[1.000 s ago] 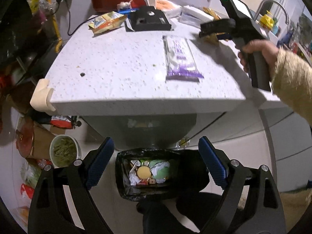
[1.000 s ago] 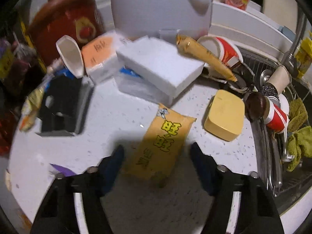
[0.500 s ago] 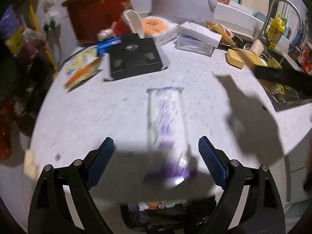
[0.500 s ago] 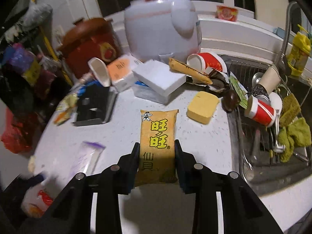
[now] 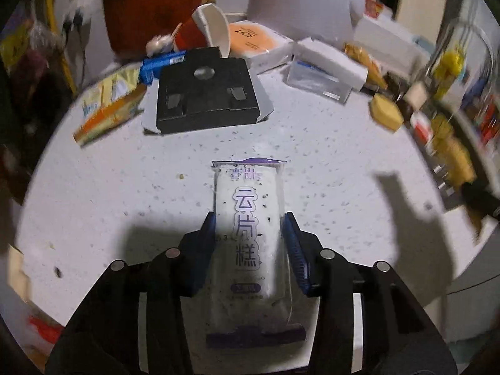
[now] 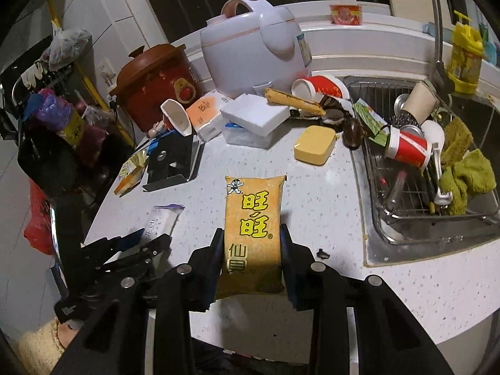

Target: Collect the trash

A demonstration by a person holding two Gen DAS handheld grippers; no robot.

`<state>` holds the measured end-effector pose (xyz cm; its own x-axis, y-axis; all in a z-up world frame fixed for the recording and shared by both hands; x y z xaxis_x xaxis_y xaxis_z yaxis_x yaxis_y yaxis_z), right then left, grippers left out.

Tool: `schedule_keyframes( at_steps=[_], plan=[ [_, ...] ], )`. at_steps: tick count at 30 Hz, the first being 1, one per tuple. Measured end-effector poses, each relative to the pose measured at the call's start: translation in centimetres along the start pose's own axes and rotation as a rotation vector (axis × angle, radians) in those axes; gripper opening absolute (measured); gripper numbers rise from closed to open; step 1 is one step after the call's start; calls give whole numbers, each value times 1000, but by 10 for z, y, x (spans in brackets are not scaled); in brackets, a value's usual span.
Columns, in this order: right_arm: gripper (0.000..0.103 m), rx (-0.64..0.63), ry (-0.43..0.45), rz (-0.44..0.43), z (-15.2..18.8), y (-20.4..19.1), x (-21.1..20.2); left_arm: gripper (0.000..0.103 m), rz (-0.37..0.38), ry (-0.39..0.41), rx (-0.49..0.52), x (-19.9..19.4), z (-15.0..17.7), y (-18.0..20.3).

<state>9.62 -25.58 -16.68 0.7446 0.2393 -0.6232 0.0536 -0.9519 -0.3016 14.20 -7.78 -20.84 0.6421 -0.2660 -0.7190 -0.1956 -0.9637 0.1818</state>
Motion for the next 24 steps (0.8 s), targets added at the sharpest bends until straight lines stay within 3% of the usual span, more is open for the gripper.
schedule_keyframes(
  at_steps=[3, 10, 18, 24],
  plan=[
    [34, -11, -3, -24, 2, -11, 3, 39, 96, -19, -128, -2, -1, -6],
    [34, -61, -1, -78, 1, -41, 3, 39, 216, -23, -308, -12, -2, -13],
    [34, -90, -20, -142, 12, -70, -4, 39, 313, 23, -368, -58, -3, -18],
    [34, -172, -72, -239, 39, -101, -27, 39, 371, 30, -393, -114, 25, -31]
  ],
)
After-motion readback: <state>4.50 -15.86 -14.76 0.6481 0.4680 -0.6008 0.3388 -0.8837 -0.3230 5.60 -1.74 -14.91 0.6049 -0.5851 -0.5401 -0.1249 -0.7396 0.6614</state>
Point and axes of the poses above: each gripper's, at about its wrist camera, not at the fingertips, and x roughly the way its jaws point, y to its right, z to its underside, the point moved 10 cm from there along x, roughly the way its jaws point, and after that the axes turned 9 degrees about y, right-handed, at the moved point
